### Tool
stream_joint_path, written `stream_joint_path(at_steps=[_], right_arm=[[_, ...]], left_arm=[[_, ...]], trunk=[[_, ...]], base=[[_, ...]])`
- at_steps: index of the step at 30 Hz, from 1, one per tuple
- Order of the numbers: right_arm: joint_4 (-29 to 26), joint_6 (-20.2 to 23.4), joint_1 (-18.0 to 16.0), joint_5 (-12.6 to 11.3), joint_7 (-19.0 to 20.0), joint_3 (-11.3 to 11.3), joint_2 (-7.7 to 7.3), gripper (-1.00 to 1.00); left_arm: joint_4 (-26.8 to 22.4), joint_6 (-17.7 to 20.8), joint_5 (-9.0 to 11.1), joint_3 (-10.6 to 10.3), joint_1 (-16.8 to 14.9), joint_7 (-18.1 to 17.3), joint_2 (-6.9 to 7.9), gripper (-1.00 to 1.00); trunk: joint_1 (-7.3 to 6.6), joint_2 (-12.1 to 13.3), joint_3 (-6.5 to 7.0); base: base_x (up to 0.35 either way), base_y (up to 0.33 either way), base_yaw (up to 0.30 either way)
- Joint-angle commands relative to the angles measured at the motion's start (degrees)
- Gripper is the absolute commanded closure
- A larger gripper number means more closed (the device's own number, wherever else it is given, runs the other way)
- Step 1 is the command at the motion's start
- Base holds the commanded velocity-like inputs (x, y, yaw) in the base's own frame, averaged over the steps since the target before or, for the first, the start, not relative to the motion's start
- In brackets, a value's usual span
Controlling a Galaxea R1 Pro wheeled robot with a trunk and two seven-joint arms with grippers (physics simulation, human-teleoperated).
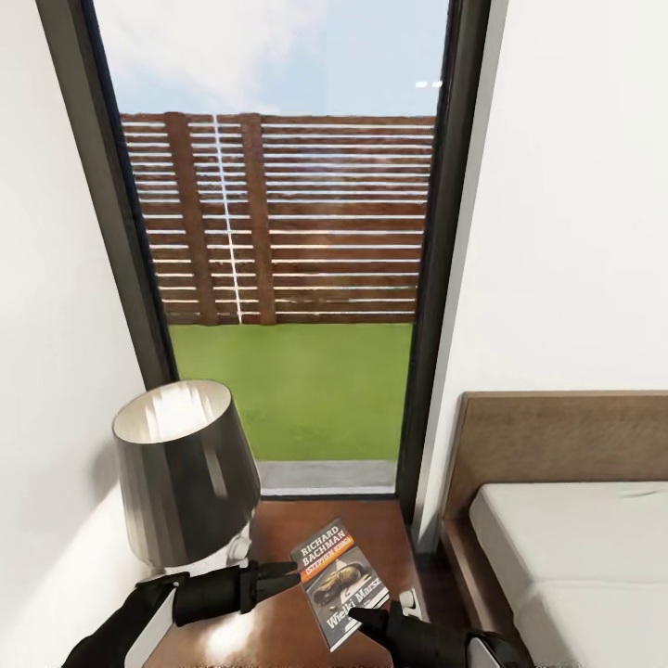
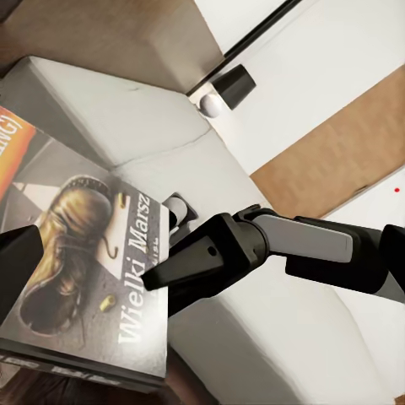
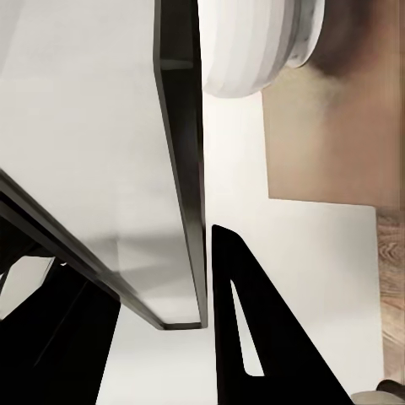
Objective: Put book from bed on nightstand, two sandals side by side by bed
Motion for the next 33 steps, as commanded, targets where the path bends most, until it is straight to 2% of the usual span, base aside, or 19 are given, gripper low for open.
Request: stream_joint_path(at_steps=[1,33], right_arm=[[-0.02,0.36,-0.04,-0.57,-0.05,0.25,-0.06,1.0],[-0.02,0.36,-0.04,-0.56,-0.05,0.24,-0.01,1.0]], left_arm=[[0.0,0.6,0.54,-0.29,-0.05,-0.01,0.07,-1.0],[0.0,0.6,0.54,-0.29,-0.05,0.08,0.07,-1.0]], trunk=[[0.22,-0.45,-0.24],[7.25,-13.28,-5.99]], base=[[0.0,0.0,0.0],[0.0,0.0,0.0]])
